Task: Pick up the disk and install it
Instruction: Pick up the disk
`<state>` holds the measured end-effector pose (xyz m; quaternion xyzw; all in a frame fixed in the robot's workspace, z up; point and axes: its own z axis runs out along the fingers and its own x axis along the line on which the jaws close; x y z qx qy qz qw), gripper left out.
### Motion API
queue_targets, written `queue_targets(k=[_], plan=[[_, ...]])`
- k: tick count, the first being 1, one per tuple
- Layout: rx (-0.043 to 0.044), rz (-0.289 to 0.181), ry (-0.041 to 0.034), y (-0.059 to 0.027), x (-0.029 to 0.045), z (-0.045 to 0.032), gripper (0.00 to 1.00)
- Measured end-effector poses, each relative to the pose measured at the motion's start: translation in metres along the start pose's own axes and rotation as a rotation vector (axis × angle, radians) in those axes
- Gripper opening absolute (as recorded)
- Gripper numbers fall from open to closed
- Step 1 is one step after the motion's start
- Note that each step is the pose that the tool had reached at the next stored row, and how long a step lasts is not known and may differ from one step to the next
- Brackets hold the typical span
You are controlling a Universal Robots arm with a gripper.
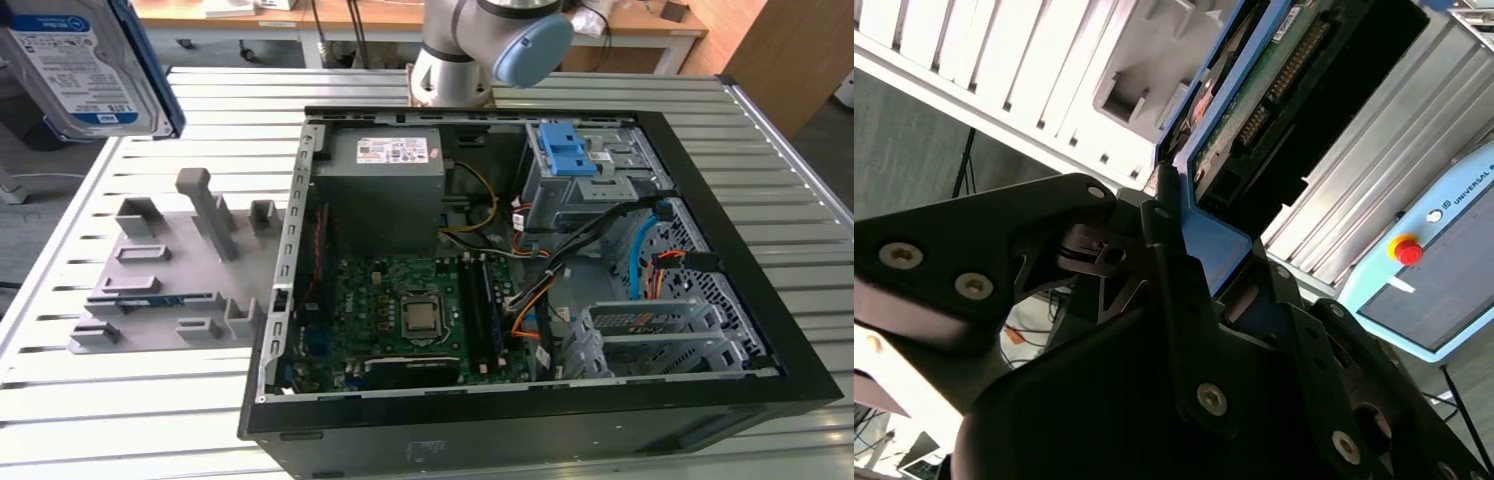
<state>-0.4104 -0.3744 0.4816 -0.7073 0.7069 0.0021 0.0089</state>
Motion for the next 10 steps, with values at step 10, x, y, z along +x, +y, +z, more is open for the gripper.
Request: queue_targets(k=[10], plan=[[0.0,0.0,0.0,-0.0154,0.0093,0.0,0.36]])
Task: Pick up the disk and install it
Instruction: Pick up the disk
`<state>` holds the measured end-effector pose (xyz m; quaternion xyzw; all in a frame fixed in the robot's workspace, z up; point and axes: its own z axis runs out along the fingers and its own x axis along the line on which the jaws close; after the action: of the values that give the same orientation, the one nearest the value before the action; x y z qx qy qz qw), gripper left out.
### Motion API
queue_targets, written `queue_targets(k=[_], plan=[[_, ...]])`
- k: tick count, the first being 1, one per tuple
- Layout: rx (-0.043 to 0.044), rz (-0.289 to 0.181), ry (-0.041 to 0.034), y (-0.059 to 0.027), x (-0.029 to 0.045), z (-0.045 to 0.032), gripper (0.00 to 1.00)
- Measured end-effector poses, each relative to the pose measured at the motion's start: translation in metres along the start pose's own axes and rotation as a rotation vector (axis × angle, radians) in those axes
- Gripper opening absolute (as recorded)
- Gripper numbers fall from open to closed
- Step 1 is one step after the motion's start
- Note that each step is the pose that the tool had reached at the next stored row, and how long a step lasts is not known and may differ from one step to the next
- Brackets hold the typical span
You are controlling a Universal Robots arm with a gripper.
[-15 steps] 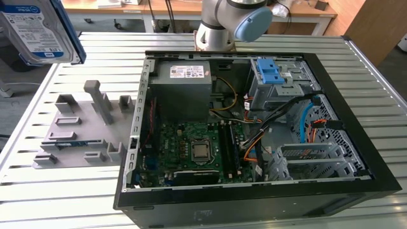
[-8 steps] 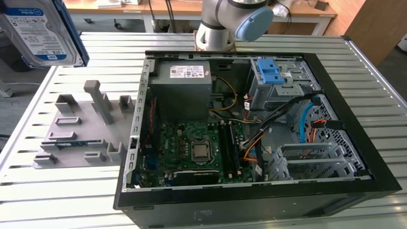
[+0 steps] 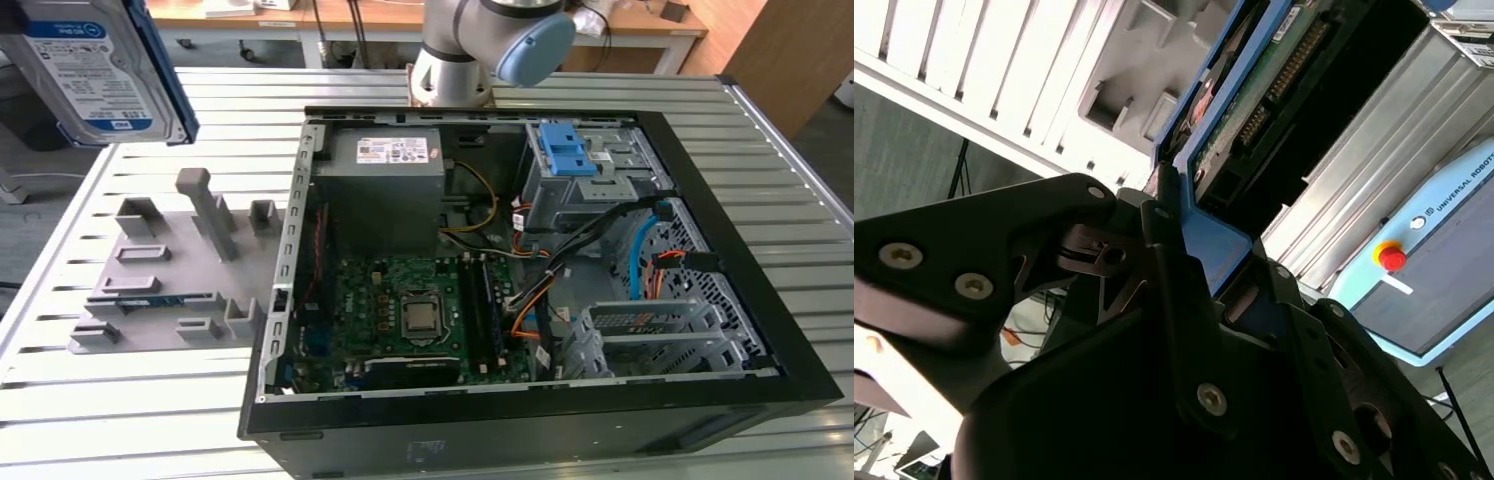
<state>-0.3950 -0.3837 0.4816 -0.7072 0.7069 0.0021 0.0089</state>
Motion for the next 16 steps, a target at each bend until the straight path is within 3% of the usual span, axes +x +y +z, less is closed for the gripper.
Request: queue_targets(k=[16], plan=[[0.0001,0.0,0.0,-0.0272,0.0136,0.0001,0.36]])
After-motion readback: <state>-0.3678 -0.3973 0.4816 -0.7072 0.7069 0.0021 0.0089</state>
